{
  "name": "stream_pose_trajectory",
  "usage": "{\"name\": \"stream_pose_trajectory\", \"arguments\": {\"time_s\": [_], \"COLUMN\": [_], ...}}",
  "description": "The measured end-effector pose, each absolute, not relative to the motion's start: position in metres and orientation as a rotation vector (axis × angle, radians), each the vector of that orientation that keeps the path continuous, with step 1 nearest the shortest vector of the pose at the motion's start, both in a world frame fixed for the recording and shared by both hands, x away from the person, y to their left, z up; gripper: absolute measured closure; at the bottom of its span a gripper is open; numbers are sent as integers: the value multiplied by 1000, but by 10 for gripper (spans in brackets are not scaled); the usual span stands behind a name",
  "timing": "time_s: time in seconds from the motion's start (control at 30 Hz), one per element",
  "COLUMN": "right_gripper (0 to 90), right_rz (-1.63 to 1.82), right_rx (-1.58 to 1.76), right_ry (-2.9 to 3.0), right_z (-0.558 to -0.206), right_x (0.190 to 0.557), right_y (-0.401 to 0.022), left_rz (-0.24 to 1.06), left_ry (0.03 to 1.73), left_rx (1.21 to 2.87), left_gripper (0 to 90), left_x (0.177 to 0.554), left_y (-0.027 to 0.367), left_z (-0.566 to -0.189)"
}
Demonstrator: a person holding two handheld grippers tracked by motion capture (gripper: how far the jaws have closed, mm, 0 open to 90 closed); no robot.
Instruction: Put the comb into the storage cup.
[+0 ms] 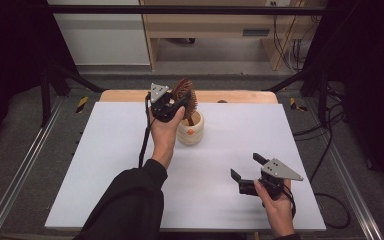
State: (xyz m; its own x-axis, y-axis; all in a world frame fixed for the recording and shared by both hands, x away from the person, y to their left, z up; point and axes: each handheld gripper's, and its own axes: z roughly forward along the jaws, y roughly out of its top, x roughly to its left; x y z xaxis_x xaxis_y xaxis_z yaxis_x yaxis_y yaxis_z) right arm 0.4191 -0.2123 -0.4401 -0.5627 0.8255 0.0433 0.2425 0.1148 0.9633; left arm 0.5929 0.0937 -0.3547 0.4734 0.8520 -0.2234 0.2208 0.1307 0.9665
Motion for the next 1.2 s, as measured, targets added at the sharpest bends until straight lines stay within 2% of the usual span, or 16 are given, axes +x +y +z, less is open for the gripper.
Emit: {"name": "stream_pose_trajectory", "arguments": {"time_s": [1.2], "right_gripper": [41], "right_rz": [1469], "right_rx": [1029], "right_ry": [1887], "right_z": [-441], "right_x": [420], "right_y": [-212], "left_rz": [560], "left_ry": [1034], "left_rx": [1384], "left_gripper": [515], "left_x": [596], "left_y": [87], "left_z": [-361]}}
